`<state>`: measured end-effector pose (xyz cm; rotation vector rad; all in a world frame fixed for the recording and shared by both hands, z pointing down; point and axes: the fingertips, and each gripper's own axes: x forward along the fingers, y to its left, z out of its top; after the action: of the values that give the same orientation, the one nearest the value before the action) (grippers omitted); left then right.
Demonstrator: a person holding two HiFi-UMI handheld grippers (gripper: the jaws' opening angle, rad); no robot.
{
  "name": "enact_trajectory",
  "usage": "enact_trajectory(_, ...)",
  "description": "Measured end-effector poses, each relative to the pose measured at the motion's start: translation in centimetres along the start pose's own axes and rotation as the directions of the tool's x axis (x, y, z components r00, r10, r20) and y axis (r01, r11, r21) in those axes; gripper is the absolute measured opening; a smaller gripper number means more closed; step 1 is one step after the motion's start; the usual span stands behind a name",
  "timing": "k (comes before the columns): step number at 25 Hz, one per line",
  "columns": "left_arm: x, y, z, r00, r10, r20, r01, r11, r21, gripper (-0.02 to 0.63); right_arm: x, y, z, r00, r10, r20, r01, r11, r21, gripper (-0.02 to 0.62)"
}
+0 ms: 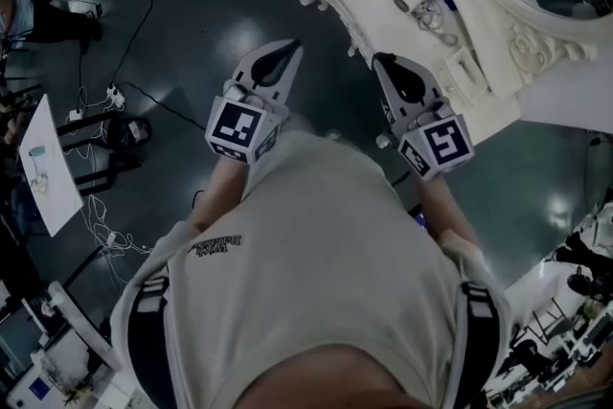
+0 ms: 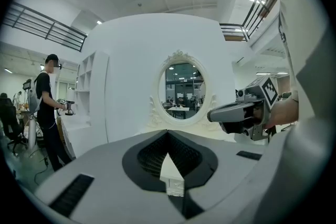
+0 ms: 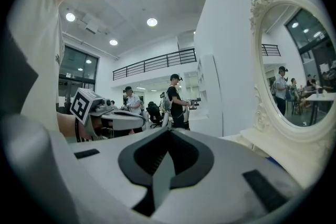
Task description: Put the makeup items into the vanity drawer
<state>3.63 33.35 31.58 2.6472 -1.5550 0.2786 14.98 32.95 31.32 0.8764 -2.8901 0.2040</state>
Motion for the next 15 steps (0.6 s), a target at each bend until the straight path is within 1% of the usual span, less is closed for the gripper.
enact_trajectory(9,2.0,1.5,-0.3,1.0,0.018,0.007,-0.019,1.0,0.007,0.014,2.1,-1.6,0.1,1.0,0.024,0.014,-0.024,1.0,-0.007,0.002)
enact_trajectory(15,4.5,4.5,-1.0,1.0,-0.002,0.005,0.002,1.0,0.015,0.014,5.2,-3.9,-0.2,1.0,-0.004,0.005,0.004,1.0,-0.001,0.002)
